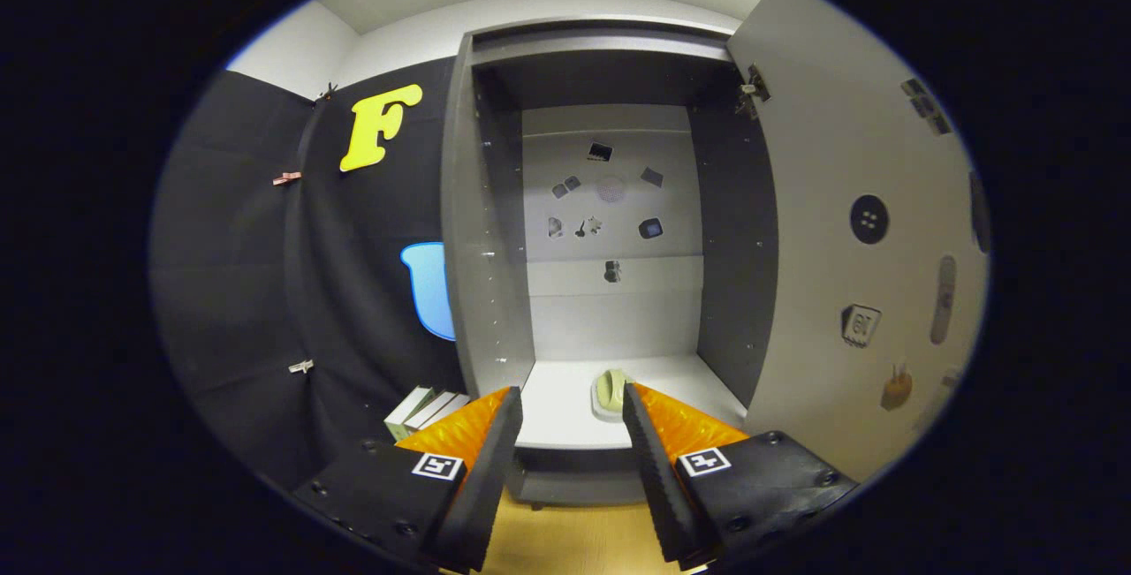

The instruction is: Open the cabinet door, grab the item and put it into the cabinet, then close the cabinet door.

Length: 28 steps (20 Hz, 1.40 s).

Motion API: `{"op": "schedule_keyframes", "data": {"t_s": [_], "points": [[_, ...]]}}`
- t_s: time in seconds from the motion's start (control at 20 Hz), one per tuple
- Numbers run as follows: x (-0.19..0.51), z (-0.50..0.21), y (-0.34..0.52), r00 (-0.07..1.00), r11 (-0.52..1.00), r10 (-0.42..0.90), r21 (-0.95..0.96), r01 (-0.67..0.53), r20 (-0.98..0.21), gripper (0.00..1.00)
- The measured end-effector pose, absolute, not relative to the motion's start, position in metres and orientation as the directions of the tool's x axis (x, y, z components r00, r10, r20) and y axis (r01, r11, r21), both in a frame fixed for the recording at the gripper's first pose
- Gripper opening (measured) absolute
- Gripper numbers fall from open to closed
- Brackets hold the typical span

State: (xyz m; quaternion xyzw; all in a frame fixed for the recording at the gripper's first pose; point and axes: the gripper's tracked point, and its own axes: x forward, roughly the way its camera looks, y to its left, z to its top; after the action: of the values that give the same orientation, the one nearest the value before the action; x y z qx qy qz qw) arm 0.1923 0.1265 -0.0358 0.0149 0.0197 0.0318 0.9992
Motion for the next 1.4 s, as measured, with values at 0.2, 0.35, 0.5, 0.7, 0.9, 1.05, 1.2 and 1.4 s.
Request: {"op": "schedule_keyframes", "data": {"t_s": [0.2, 0.35, 0.5, 0.7, 0.9, 1.05, 1.2, 1.4], "points": [[0.141, -0.043, 0.130, 1.000, 0.999, 0.030, 0.041, -0.030, -0.005, 0.77], [0.103, -0.052, 0.126, 1.000, 0.999, -0.007, 0.049, 0.007, -0.002, 0.82], [0.065, -0.060, 0.103, 0.997, 0.996, -0.074, 0.041, 0.074, 0.004, 0.92], [0.022, -0.050, 0.064, 0.990, 0.988, -0.136, 0.080, 0.133, 0.033, 0.97], [-0.023, -0.033, -0.002, 0.971, 0.973, -0.223, 0.084, 0.216, 0.091, 0.98], [-0.042, -0.023, -0.052, 0.956, 0.962, -0.270, 0.059, 0.265, 0.115, 0.98], [-0.056, -0.015, -0.098, 0.951, 0.960, -0.280, 0.054, 0.275, 0.132, 0.98], [-0.051, -0.015, -0.155, 0.953, 0.961, -0.274, 0.078, 0.266, 0.129, 0.98]]}}
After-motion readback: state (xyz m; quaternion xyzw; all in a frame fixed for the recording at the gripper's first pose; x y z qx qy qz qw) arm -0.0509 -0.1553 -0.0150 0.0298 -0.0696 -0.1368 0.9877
